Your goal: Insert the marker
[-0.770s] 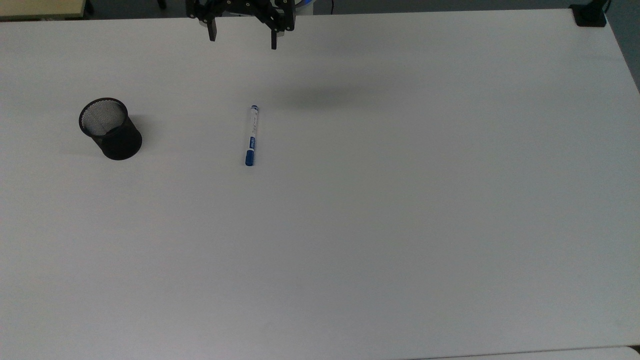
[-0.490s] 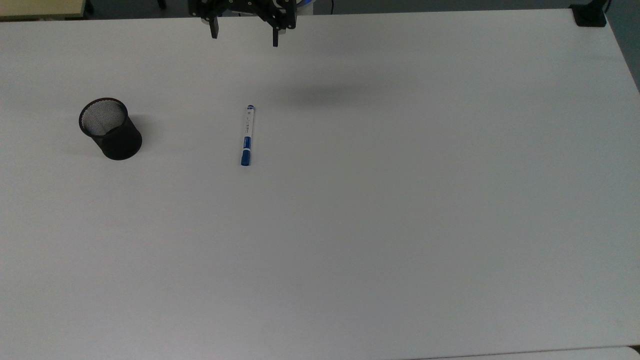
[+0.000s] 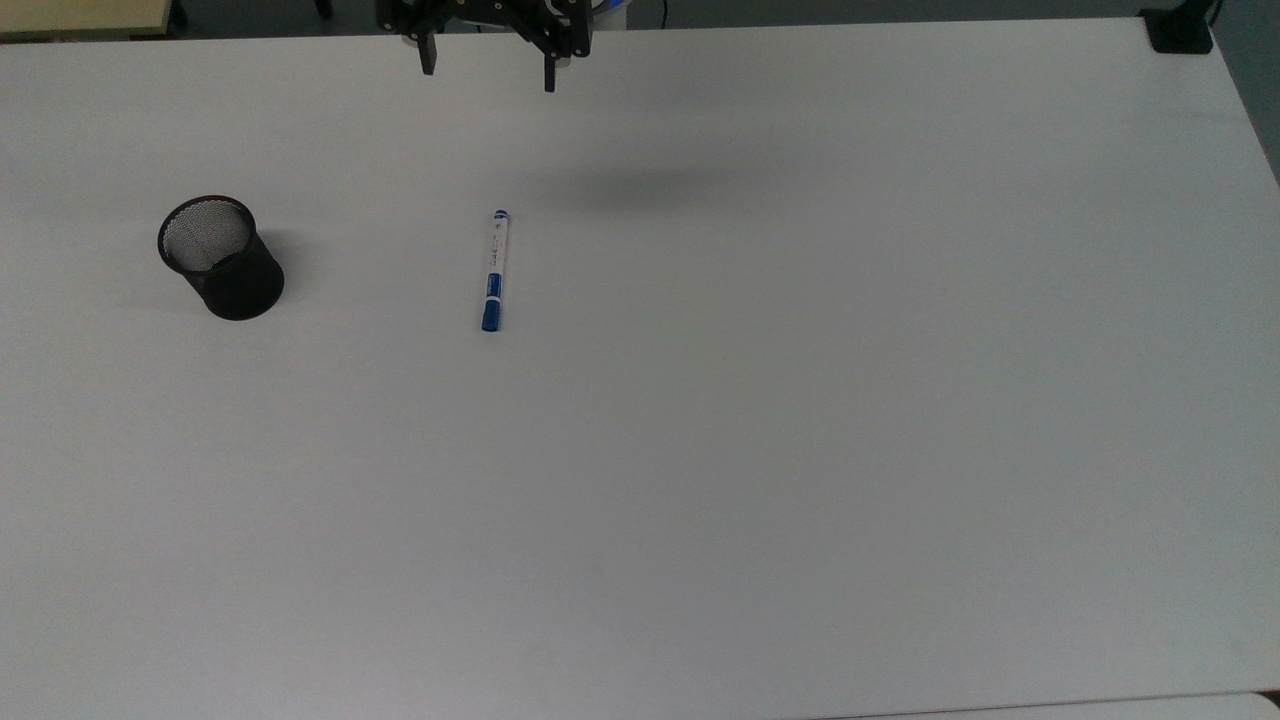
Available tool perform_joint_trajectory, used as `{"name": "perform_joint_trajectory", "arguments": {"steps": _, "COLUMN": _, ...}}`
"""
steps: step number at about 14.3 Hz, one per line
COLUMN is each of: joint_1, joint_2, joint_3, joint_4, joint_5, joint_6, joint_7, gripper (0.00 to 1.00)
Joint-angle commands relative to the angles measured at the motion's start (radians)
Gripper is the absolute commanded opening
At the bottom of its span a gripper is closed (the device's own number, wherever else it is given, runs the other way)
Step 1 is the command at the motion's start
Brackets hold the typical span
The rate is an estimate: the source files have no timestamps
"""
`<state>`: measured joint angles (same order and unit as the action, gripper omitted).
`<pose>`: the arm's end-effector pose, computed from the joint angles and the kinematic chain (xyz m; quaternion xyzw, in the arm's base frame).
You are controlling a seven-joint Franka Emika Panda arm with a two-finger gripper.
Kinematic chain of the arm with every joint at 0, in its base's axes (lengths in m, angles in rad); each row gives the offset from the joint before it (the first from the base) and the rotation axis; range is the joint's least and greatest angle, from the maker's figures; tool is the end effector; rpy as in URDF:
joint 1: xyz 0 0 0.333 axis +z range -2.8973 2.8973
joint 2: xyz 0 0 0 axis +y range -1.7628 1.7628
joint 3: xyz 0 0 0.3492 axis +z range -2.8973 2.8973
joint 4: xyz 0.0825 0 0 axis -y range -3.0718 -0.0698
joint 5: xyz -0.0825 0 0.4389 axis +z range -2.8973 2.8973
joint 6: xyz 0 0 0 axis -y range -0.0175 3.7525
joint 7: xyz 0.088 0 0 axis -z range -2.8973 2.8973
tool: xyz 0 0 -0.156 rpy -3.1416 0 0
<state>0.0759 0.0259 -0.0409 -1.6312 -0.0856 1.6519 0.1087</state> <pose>0.6232 0.0094 0.5684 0.9985 -0.0332 0.0005 0.0432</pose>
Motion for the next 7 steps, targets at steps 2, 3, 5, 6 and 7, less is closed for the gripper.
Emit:
{"name": "perform_joint_trajectory", "arguments": {"steps": 2, "joint_1": -0.007, "joint_2": 0.003, "joint_3": 0.007, "joint_4": 0.002, "joint_5": -0.005, "joint_6": 0.002, "joint_7": 0.016, "gripper": 1.0}}
{"name": "perform_joint_trajectory", "arguments": {"steps": 3, "joint_1": -0.008, "joint_2": 0.003, "joint_3": 0.006, "joint_4": -0.005, "joint_5": -0.005, "joint_6": 0.008, "joint_7": 0.012, "gripper": 1.0}}
{"name": "perform_joint_trajectory", "arguments": {"steps": 5, "joint_1": -0.024, "joint_2": 0.041, "joint_3": 0.007, "joint_4": -0.01, "joint_5": -0.005, "joint_6": 0.054, "joint_7": -0.017, "gripper": 1.0}}
{"name": "perform_joint_trajectory", "arguments": {"steps": 6, "joint_1": -0.034, "joint_2": 0.06, "joint_3": 0.007, "joint_4": -0.027, "joint_5": -0.005, "joint_6": 0.081, "joint_7": -0.02, "gripper": 1.0}}
{"name": "perform_joint_trajectory", "arguments": {"steps": 7, "joint_1": -0.048, "joint_2": 0.069, "joint_3": 0.009, "joint_4": -0.051, "joint_5": -0.005, "joint_6": 0.104, "joint_7": -0.038, "gripper": 1.0}}
